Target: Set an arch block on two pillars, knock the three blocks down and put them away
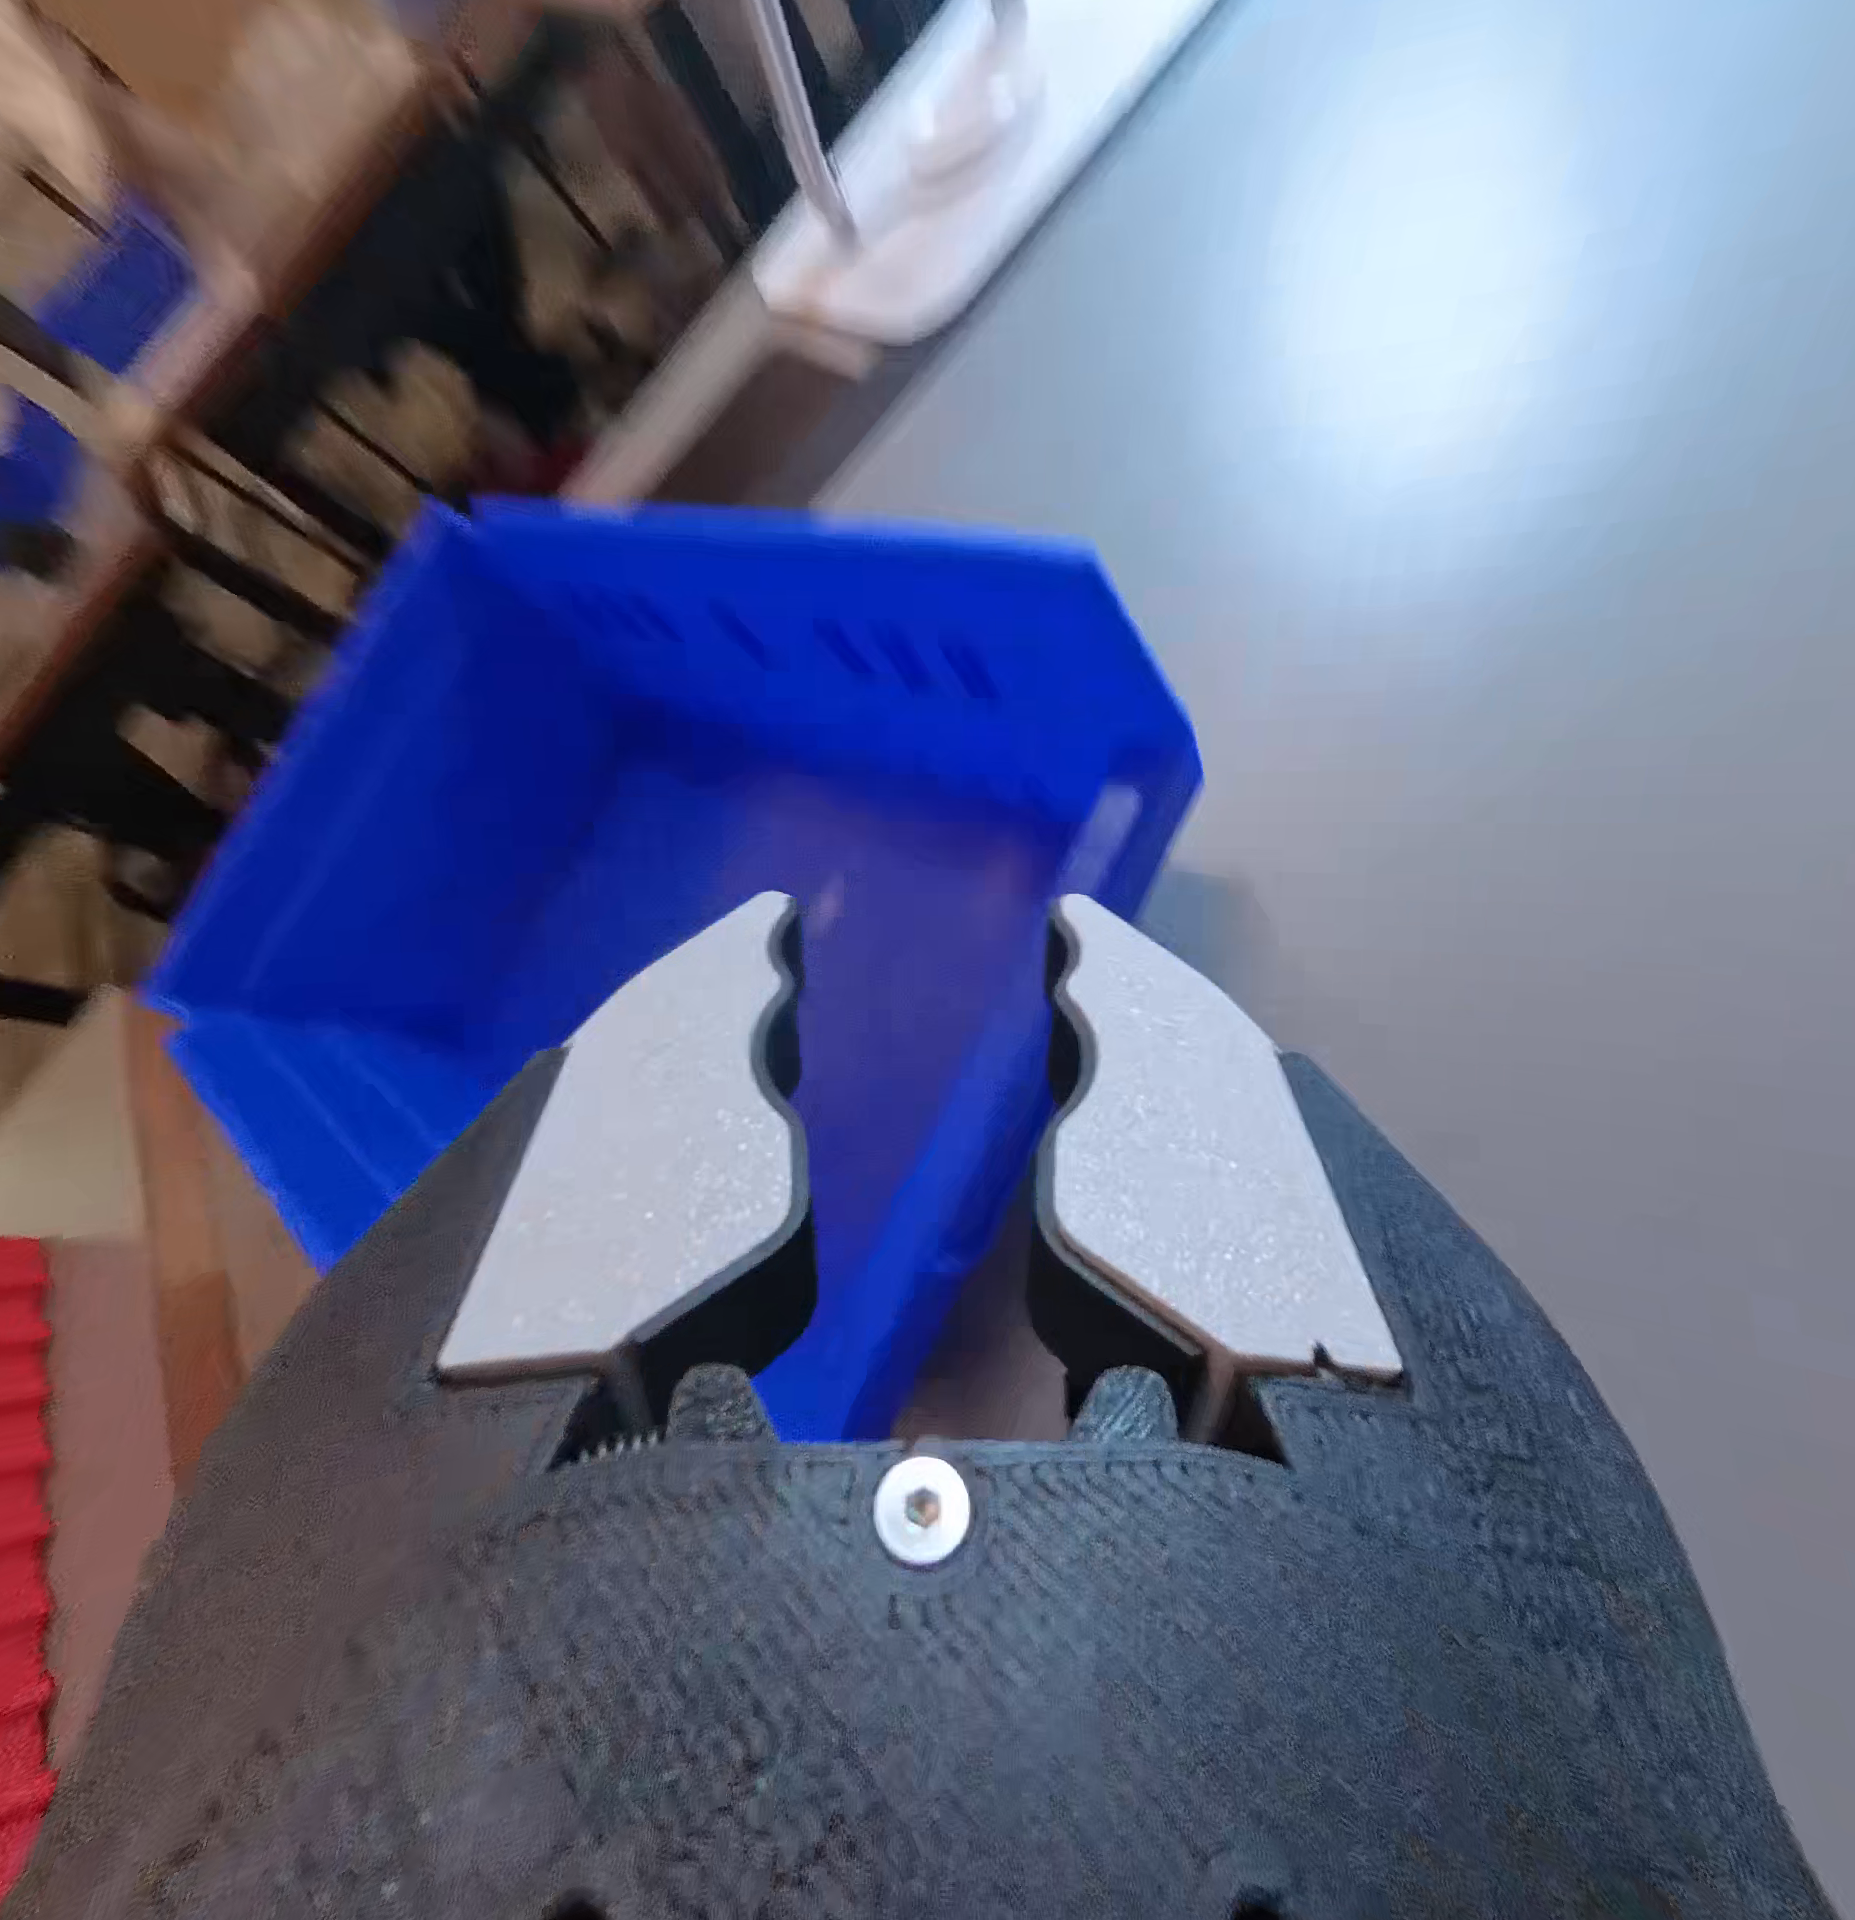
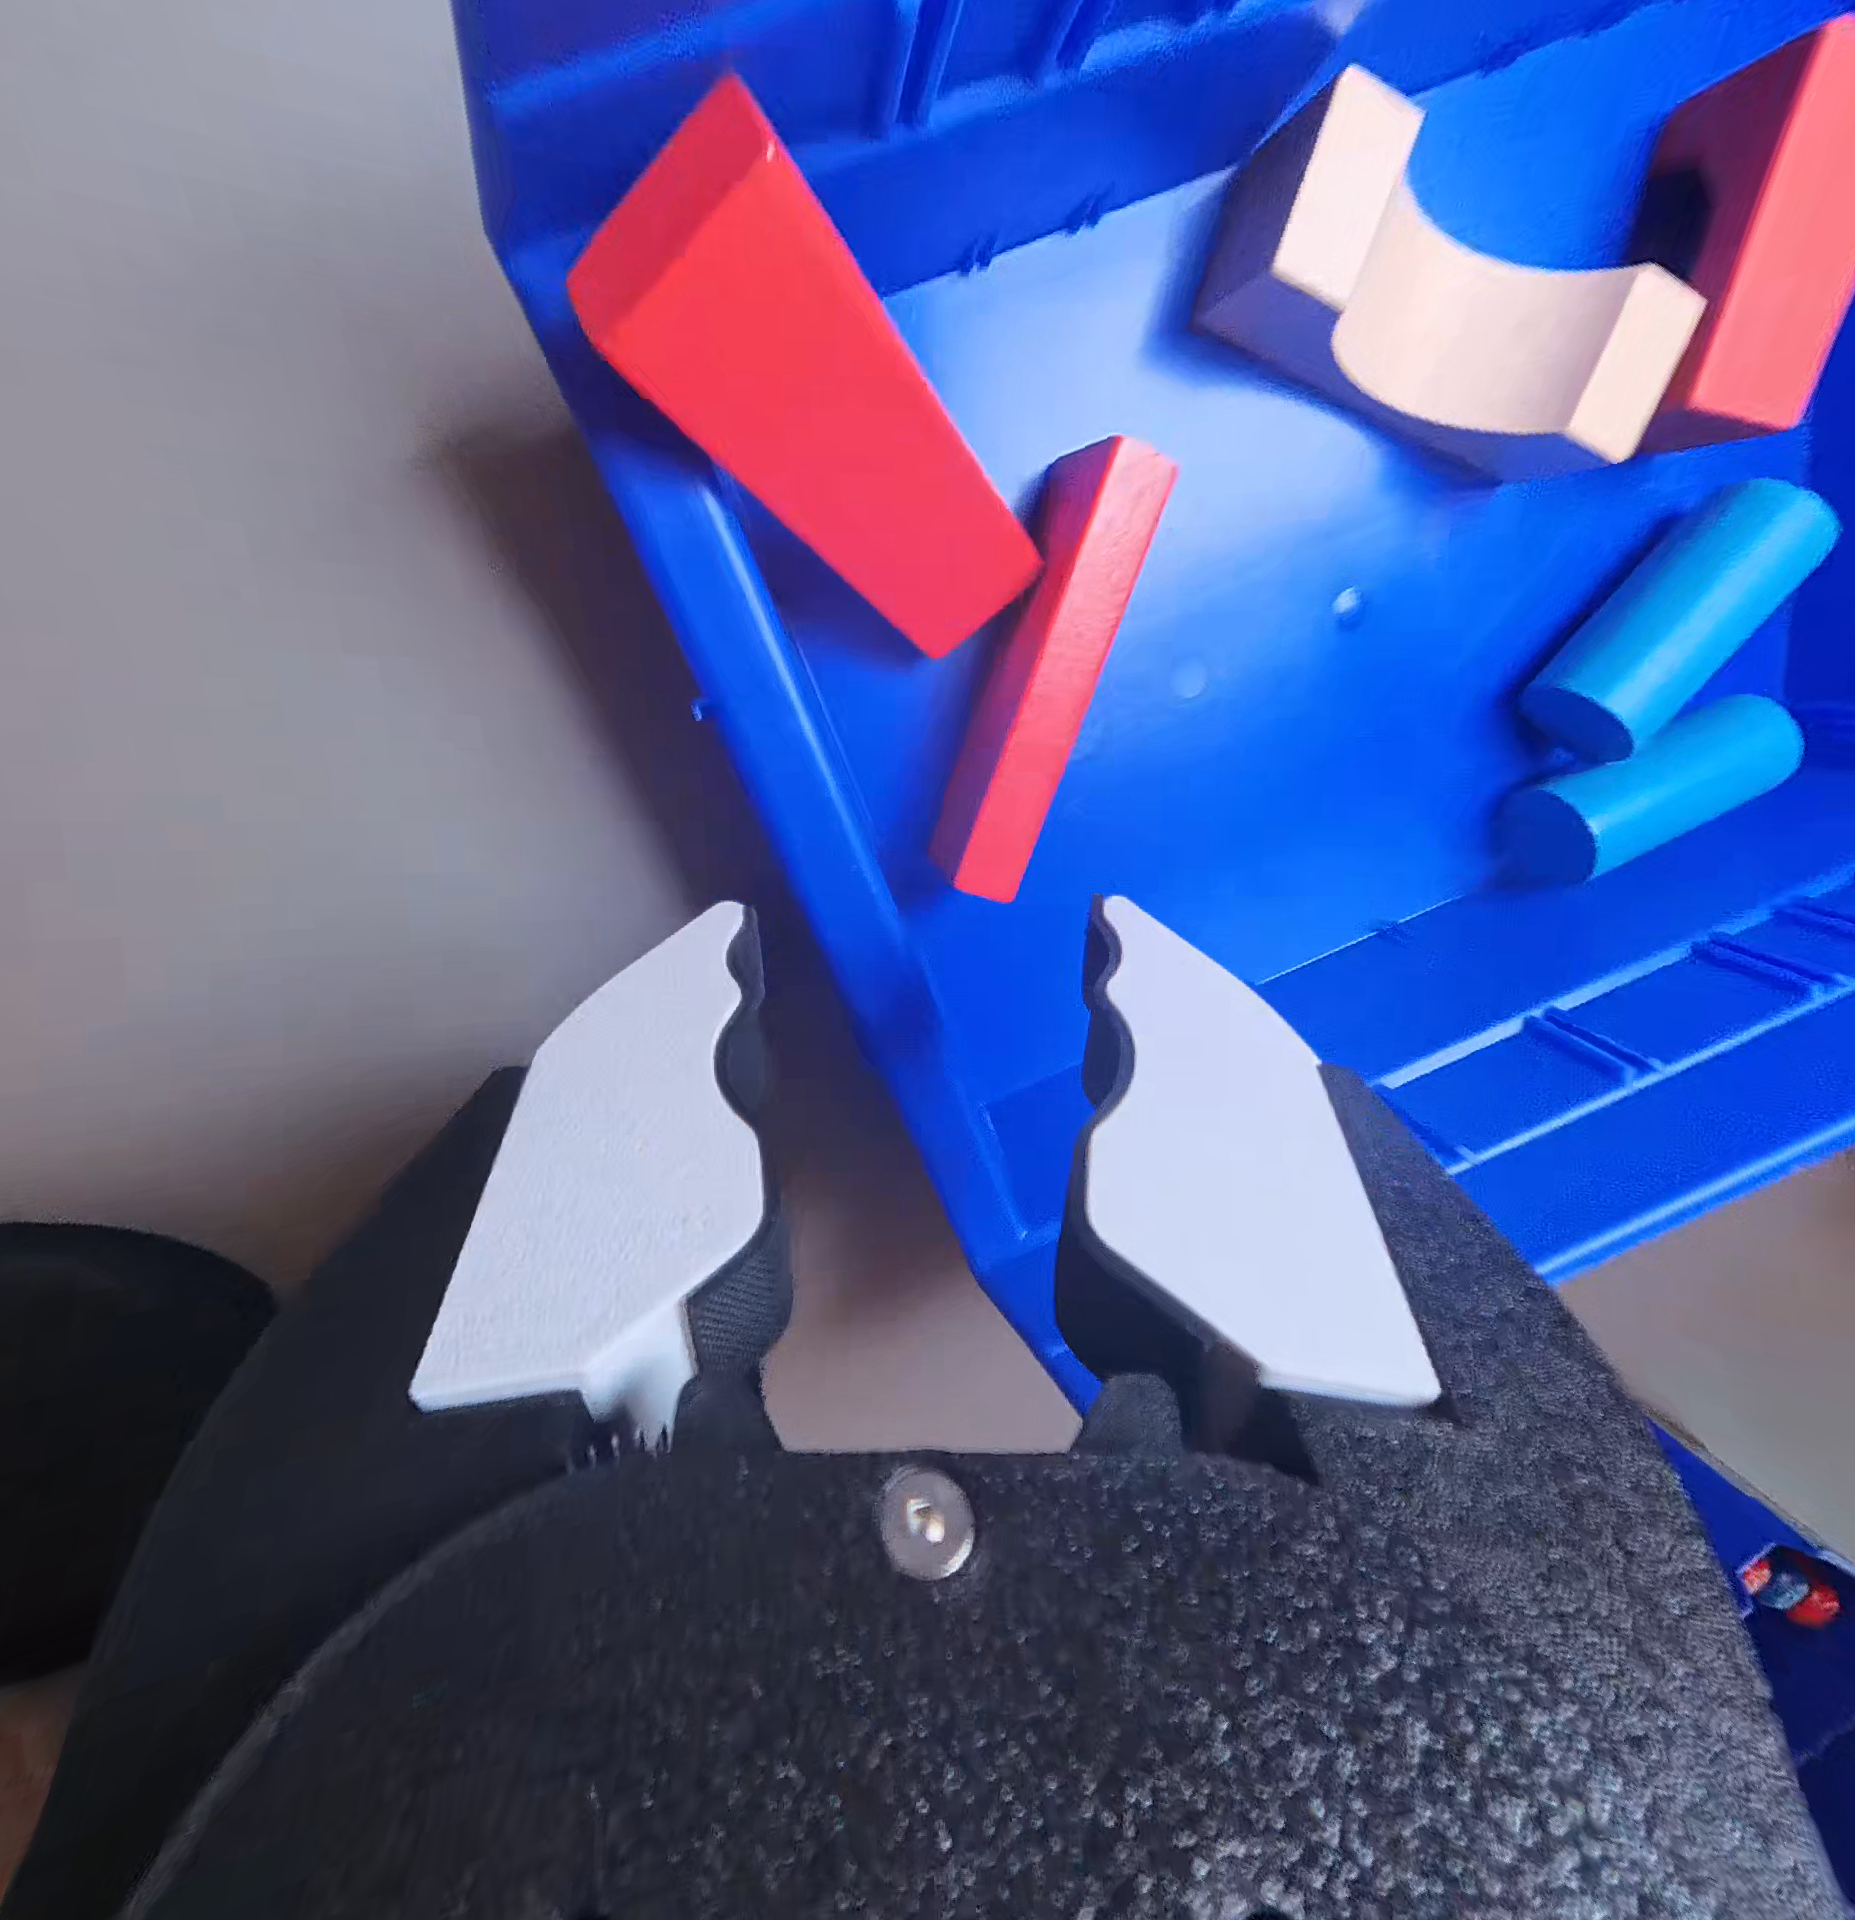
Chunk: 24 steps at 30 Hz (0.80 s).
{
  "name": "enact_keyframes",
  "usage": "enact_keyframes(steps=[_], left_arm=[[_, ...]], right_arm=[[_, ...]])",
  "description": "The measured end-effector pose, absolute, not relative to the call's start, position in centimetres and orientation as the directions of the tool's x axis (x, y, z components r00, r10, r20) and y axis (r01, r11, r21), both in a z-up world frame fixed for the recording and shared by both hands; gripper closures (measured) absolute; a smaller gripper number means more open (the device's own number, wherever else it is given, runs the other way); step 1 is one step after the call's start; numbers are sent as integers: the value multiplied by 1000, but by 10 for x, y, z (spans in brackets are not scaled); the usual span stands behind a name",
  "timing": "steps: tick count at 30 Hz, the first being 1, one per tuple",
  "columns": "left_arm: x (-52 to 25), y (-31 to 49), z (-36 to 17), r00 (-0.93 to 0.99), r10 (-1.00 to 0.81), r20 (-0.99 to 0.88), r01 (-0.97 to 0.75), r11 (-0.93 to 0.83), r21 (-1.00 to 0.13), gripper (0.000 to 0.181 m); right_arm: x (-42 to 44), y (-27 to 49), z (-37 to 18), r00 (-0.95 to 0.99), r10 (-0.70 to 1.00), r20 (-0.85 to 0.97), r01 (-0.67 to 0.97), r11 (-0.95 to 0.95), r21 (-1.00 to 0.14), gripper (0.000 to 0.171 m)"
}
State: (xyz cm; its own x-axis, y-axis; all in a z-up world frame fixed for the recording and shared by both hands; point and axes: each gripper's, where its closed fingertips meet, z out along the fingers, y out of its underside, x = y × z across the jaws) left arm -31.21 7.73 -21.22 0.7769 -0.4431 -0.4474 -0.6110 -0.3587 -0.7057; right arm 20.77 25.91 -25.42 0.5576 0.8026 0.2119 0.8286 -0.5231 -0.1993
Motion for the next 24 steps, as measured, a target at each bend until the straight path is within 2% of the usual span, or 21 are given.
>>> enact_keyframes(steps=[2,4,5,6,8,11,13,18,24], left_arm=[[-324,66,-254,749,-522,-407,-656,-499,-567,117],[-344,60,-289,697,-554,-455,-714,-595,-369,114],[-357,61,-301,656,-557,-509,-736,-622,-266,124],[-363,67,-302,608,-553,-571,-759,-615,-212,142],[-358,69,-302,519,-594,-615,-816,-559,-149,149],[-309,69,-301,456,-668,-588,-882,-425,-201,151],[-276,67,-301,387,-704,-595,-917,-362,-168,151],[-150,56,-301,155,-789,-595,-979,-43,-198,150],[-70,79,-300,82,-773,-628,-984,37,-175,149]], right_arm=[[211,252,-270,534,828,174,845,-516,-136,105],[209,248,-283,517,846,132,856,-504,-118,102],[209,249,-289,514,849,123,857,-503,-110,99],[211,251,-295,510,851,126,860,-502,-94,98],[213,258,-308,494,857,149,869,-489,-70,101],[198,257,-314,480,875,61,871,-467,-152,126],[194,252,-313,420,904,85,902,-404,-155,145],[182,213,-313,331,938,104,941,-321,-105,148],[195,155,-310,284,921,265,952,-238,-192,144]])
